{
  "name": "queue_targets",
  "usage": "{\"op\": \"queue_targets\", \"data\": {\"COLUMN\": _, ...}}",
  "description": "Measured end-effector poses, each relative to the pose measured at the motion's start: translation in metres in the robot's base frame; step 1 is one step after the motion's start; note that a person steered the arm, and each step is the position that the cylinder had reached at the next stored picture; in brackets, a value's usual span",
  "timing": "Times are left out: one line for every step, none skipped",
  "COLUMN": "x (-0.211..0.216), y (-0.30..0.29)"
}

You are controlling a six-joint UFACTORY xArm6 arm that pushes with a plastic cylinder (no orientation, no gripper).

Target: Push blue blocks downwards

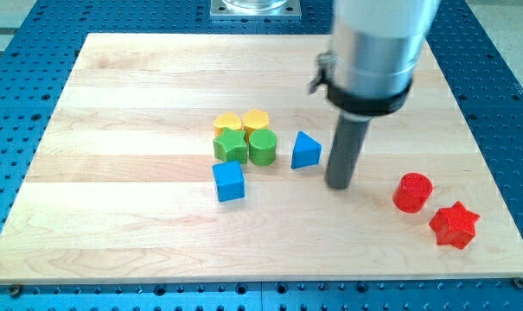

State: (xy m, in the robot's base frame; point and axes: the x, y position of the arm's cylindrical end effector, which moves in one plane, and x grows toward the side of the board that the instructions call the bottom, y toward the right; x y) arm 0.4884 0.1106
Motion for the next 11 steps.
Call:
{"op": "queue_targets", "data": {"x": -0.032, "y": -0.012}}
{"op": "queue_targets", "data": {"x": -0.028, "y": -0.092}}
{"op": "queue_targets", "data": {"x": -0.026, "y": -0.168}}
{"op": "queue_targets", "data": {"x": -0.027, "y": -0.191}}
{"op": "queue_targets", "data": {"x": -0.036, "y": -0.108}}
{"op": "queue_targets", "data": {"x": -0.048, "y": -0.110}}
{"op": "queue_targets", "data": {"x": -0.057, "y": -0.153}}
{"op": "queue_targets", "data": {"x": -0.043, "y": -0.180}}
{"op": "queue_targets", "data": {"x": -0.042, "y": -0.120}}
{"op": "queue_targets", "data": {"x": -0.023, "y": -0.045}}
{"op": "queue_targets", "data": {"x": 0.005, "y": -0.119}}
